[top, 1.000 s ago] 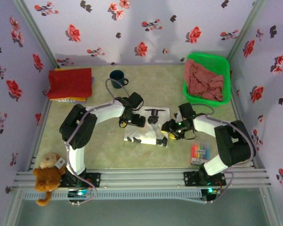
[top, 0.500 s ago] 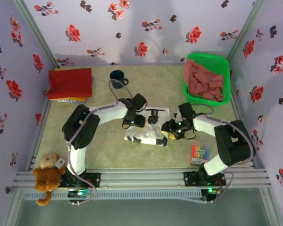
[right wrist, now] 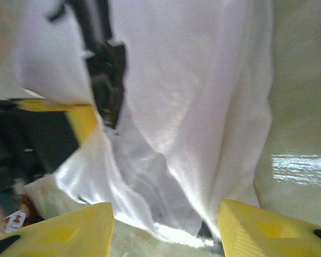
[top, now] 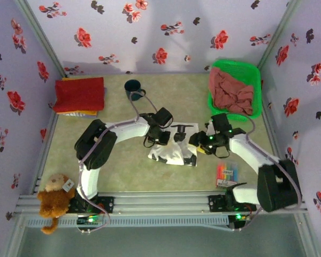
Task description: Fold and stack the t-shirts
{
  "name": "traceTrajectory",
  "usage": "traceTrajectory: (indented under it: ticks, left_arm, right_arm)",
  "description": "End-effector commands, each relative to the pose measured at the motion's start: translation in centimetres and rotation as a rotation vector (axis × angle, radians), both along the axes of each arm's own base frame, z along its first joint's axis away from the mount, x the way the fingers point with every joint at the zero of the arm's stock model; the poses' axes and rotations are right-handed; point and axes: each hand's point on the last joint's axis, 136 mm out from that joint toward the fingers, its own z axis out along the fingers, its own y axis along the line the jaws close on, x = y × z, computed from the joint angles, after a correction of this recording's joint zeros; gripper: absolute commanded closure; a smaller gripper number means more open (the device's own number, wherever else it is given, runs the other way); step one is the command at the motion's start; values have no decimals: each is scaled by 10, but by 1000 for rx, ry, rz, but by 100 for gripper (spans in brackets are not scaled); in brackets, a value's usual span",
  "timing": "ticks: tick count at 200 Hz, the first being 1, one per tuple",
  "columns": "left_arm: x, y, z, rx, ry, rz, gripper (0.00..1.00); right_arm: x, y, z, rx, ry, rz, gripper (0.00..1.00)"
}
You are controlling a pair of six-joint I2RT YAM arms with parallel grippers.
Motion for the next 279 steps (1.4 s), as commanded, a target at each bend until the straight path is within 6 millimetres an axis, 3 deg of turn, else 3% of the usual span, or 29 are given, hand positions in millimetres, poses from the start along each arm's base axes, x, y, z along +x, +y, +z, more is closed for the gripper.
traceTrajectory:
  ticks: [1,56,111,149,184,237,279]
  left_arm:
    - [-8,57,14,270,-30,-21,100]
    - [-1,134,77,515,-127,-38,100]
    - [12,203,137,563,-192,-2,100]
    - [14,221,157,552,-210,-61,100]
    - [28,250,177,574,-217,-74,100]
    - [72,265,225,490,-365,-121,100]
    - [110,263,232,385,-361,-127,100]
  right_arm:
    - [-4,-20,24,-72,-39,-7,44]
    - [-8,-31,25,-92,-26,-3,44]
    - [-1,-29,27,-91,-17,4,43]
    - [2,-29,27,-101,-9,10,43]
    - [6,-28,26,-98,-6,2,43]
    - [6,-27,21,-104,42,31,43]
    - [12,-25,18,-104,68,31,44]
